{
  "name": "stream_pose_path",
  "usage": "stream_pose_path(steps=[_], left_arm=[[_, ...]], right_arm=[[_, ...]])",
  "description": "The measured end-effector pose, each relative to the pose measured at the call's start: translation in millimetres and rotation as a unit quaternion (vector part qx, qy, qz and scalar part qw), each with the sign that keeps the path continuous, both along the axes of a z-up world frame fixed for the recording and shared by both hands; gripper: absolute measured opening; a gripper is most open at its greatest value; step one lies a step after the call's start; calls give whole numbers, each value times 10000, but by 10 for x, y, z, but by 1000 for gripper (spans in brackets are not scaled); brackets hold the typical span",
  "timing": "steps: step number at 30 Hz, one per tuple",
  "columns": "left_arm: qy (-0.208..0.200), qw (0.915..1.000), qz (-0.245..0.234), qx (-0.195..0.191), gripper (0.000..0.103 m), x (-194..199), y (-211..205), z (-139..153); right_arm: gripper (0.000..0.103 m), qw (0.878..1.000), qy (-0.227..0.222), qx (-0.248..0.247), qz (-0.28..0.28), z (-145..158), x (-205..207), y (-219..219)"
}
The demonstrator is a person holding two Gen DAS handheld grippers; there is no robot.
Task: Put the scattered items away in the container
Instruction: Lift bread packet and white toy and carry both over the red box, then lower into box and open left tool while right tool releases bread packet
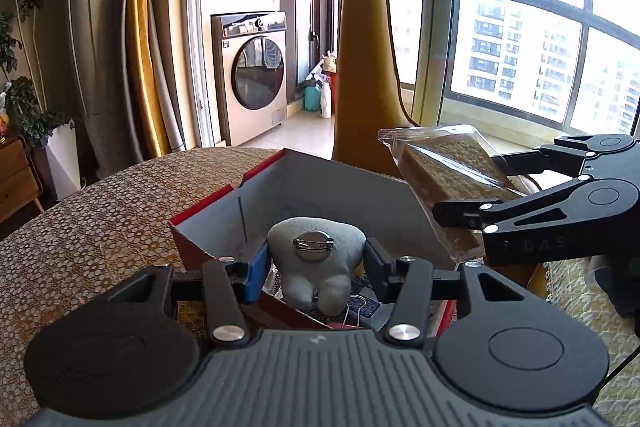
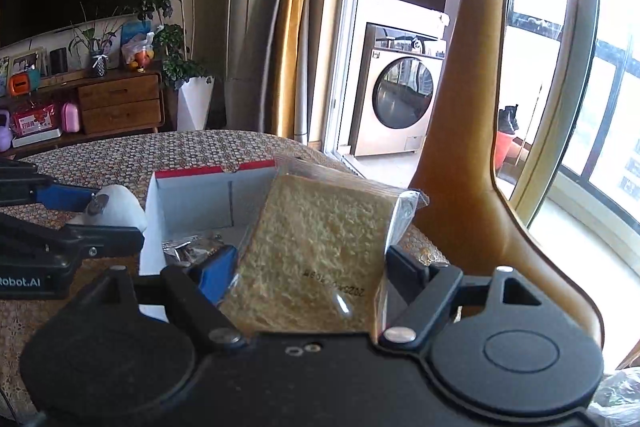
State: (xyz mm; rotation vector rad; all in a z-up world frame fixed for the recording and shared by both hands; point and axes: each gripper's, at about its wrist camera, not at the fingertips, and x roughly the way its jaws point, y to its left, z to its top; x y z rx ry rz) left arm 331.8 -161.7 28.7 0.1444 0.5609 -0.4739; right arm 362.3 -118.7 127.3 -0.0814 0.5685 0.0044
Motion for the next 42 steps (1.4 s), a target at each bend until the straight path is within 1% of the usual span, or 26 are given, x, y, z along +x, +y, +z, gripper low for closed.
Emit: stream_pose_path(steps=[3, 8, 13, 19, 22, 26, 30, 34, 42], left_arm=[[51, 9999, 16, 100, 49, 107, -63, -60], [231, 9997, 103, 48, 49, 348, -111, -117], [363, 9990, 231, 153, 49, 578, -143, -202], [487, 9975, 280, 419, 49, 800, -207, -362], [550, 9964, 281, 574, 49, 905, -256, -439], [651, 9951, 317, 670, 49, 1036, -282, -497], [828, 9935, 324, 715, 49, 1175, -304, -556], [955, 9909, 350, 886, 49, 1235, -337, -592], [1103, 9874, 364, 1075, 49, 1326, -374, -645]], right_arm=[[103, 10000, 55, 27, 34, -73, 75, -26], [103, 9999, 135, -1, 42, -173, 190, -20], [103, 9995, 233, -97, 191, -259, 274, 63], [103, 9986, 365, -169, 352, -359, 404, 128], [103, 9975, 448, -164, 523, -398, 458, 178], [103, 9958, 559, -280, 671, -458, 509, 254], [103, 9948, 649, -289, 724, -500, 550, 262], [103, 9938, 765, -300, 747, -550, 617, 254], [103, 9923, 955, -356, 698, -609, 726, 265]])
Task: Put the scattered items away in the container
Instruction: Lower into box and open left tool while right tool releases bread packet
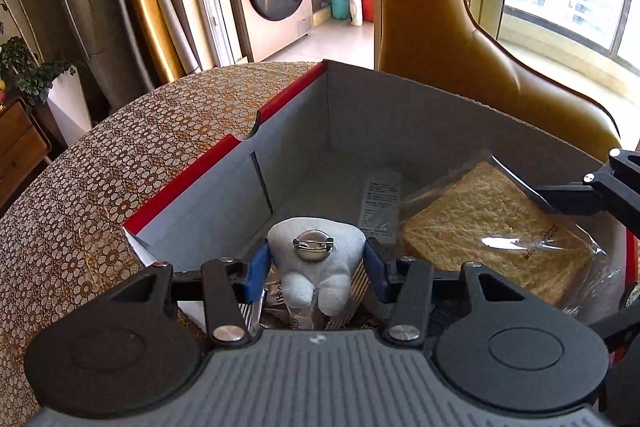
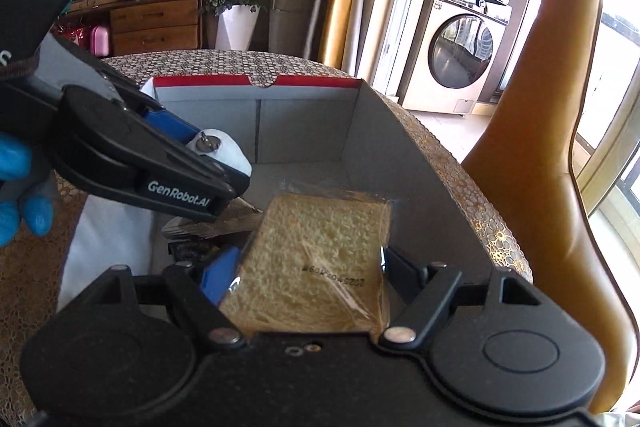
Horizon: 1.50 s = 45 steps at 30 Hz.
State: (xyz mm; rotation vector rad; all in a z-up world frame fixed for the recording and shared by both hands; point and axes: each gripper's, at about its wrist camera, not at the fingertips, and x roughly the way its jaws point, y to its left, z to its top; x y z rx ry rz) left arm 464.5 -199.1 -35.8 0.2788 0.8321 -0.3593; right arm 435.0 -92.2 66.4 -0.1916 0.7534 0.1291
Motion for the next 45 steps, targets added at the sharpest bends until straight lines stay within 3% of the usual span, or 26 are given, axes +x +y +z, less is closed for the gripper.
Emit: stream_pose_path(steps=[16, 25, 32, 37, 38, 39, 45], left_arm=[[286, 9986, -49, 445, 50, 97, -98, -152], [517, 9972, -51, 537, 52, 167, -136, -204], [461, 9976, -62, 504, 57, 123, -102, -194], [326, 9984, -27, 459, 70, 64, -87, -106], [289, 9984, 42, 479, 84, 50, -81, -85], [277, 9986, 102, 449, 89, 40, -68, -64], [259, 9992, 154, 252, 89, -64, 8, 78]], right_arm=[[103, 9998, 206, -1, -52, -40, 190, -26], [103, 9995, 262, -147, -44, -94, 211, -3], [103, 9995, 224, -195, -91, -95, 186, 5], [103, 9995, 180, -210, -160, -55, 137, -7], [103, 9995, 167, -202, -170, -44, 120, -11], [103, 9995, 145, -202, -185, -32, 106, -9], [103, 9997, 51, -123, -195, 75, -4, -18]])
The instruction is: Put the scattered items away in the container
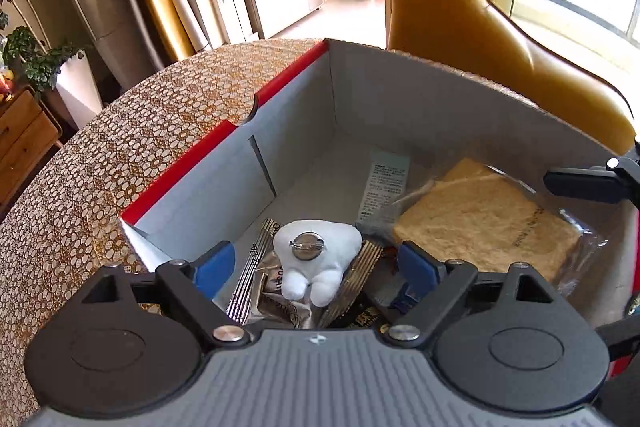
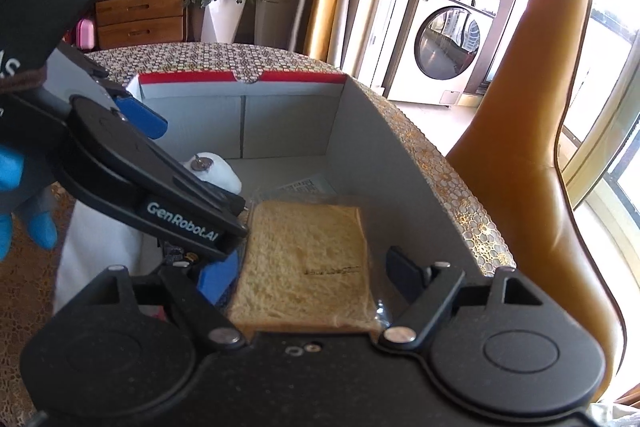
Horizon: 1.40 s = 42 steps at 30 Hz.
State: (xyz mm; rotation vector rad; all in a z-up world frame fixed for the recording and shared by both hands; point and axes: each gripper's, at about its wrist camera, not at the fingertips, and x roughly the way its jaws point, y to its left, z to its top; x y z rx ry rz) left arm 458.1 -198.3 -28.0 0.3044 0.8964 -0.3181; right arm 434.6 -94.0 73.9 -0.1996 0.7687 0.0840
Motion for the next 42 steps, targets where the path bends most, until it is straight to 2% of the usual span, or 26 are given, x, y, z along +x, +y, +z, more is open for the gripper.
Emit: stream_pose_path(steps=[17, 20, 26, 35, 42], left_arm=[[-259, 9995, 144, -145, 89, -451, 47, 341], [-220, 9992, 184, -288, 89, -532, 91, 393], [-265, 9980, 195, -543, 98, -707, 191, 502], [-401, 9946, 235, -931, 99, -983, 302, 664], [-708, 9907, 203, -1141, 99, -1273, 341, 793]], right_arm=[[103, 9995, -265, 192, -40, 316, -442, -47], [103, 9991, -283, 300, -26, 365, -522, -83], [103, 9967, -404, 695, 80, 469, -680, -160], [103, 9934, -628, 947, 150, 589, -952, -137], [103, 9901, -931, 1024, 254, 695, -1198, -87]])
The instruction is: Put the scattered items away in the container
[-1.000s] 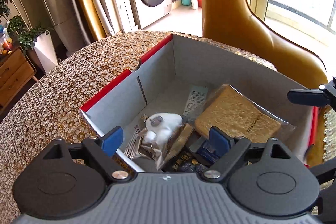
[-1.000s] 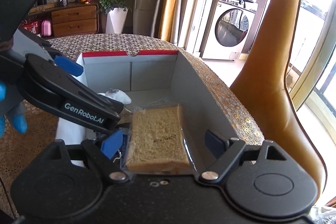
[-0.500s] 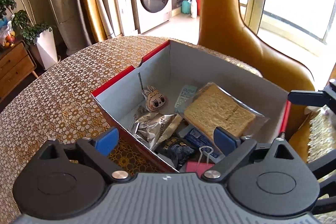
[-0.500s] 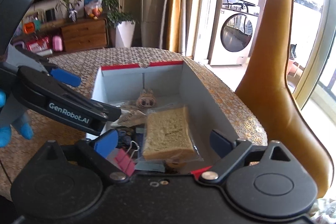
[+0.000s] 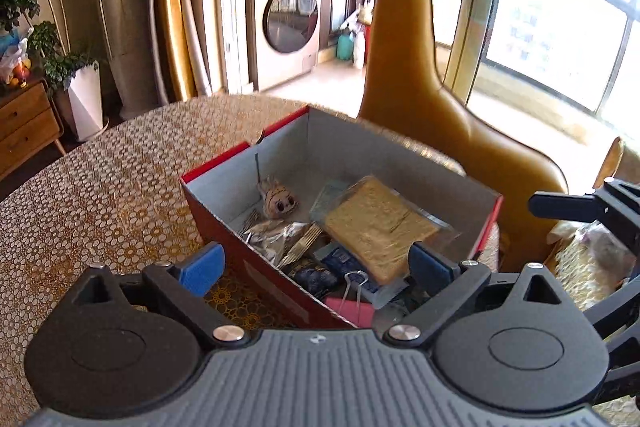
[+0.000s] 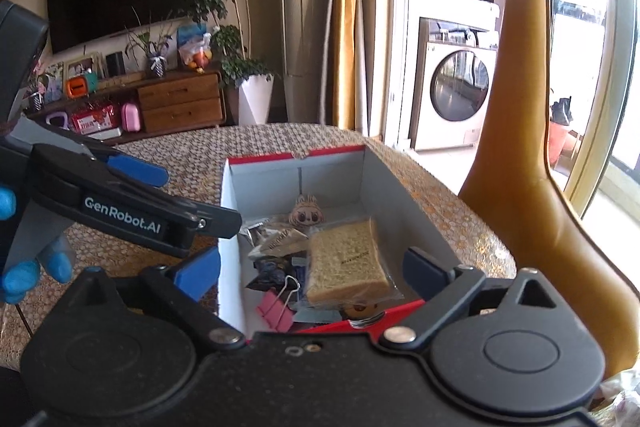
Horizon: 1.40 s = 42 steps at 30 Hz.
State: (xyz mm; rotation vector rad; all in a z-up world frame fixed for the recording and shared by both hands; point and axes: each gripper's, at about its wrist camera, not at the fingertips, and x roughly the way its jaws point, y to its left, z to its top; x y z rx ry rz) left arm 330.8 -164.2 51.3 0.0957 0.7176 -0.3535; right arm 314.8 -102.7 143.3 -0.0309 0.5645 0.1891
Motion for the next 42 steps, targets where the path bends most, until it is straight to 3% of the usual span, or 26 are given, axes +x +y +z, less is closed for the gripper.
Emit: stream_pose_path(steps=[5, 18, 23, 42], left_arm=[[-303, 9995, 33, -27, 99, -198, 42, 98], [-512, 9983, 122, -242, 99, -644, 288, 136], [-720, 9972, 125, -168, 99, -798, 347, 167], [-913, 9949, 256, -344, 99, -1207, 474, 88]], right_arm=[[103, 9998, -186, 20, -20, 37, -156, 5], [103, 9969, -181, 754, -133, 86, -392, -90], [103, 9970, -222, 731, -153, 94, -459, -30], [103, 9963, -213, 774, -299, 56, -705, 65]])
